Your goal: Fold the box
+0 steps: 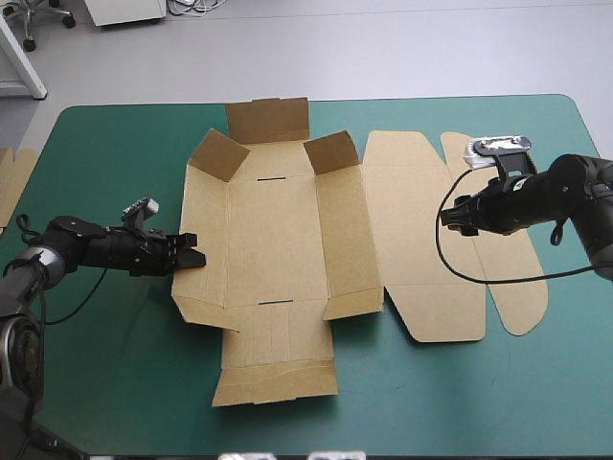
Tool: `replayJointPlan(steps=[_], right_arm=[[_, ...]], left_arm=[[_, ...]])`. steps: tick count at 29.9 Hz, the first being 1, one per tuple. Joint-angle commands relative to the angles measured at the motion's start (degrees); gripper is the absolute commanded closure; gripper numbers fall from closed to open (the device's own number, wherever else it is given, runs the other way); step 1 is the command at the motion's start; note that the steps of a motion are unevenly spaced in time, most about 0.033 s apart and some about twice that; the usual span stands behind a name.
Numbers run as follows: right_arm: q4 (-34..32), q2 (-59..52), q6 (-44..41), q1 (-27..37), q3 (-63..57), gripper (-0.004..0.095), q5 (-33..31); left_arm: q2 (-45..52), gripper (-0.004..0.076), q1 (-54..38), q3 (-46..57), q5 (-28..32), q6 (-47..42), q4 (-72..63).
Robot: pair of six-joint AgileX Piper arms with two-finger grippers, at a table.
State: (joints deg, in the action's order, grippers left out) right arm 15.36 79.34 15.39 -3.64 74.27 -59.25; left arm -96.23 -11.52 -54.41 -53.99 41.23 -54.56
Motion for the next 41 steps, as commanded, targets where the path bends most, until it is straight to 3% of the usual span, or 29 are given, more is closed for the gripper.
replayJointPlan(steps=[1,7,17,25,31,37,41], right_arm=[[0.68,-1.66,0.08,0.02,1.89,0.0327,1.53],[0.68,-1.66,0.08,0.02,1.89,0.0327,1.3],[0.68,-1.66,0.07,0.02,1.89,0.033,1.3],[0.68,-1.66,0.07,0.02,1.89,0.0331,1.02],[0.68,-1.66,0.07,0.02,1.89,0.0331,0.4],[0.92,-1.66,0.07,0.02,1.89,0.0331,0.14],[1.02,-1.66,0.07,0.02,1.89,0.0331,-0.25]], left_arm=[[1.73,0.0734,0.26,-1.1,0.73,0.67,1.99],[1.73,0.0734,0.26,-3.18,-3.97,3.85,1.69],[1.73,0.0734,0.51,-13.68,-14.08,7.57,12.35],[1.27,0.0734,5.29,-23.73,-10.35,13.42,19.66],[-2.96,0.0733,7.13,-35.32,-10.75,15.33,22.78],[-8.45,0.0733,10.66,-50.13,-15.41,22.11,33.23],[-12.11,0.073,12.94,-58.91,-13.16,23.69,36.75]])
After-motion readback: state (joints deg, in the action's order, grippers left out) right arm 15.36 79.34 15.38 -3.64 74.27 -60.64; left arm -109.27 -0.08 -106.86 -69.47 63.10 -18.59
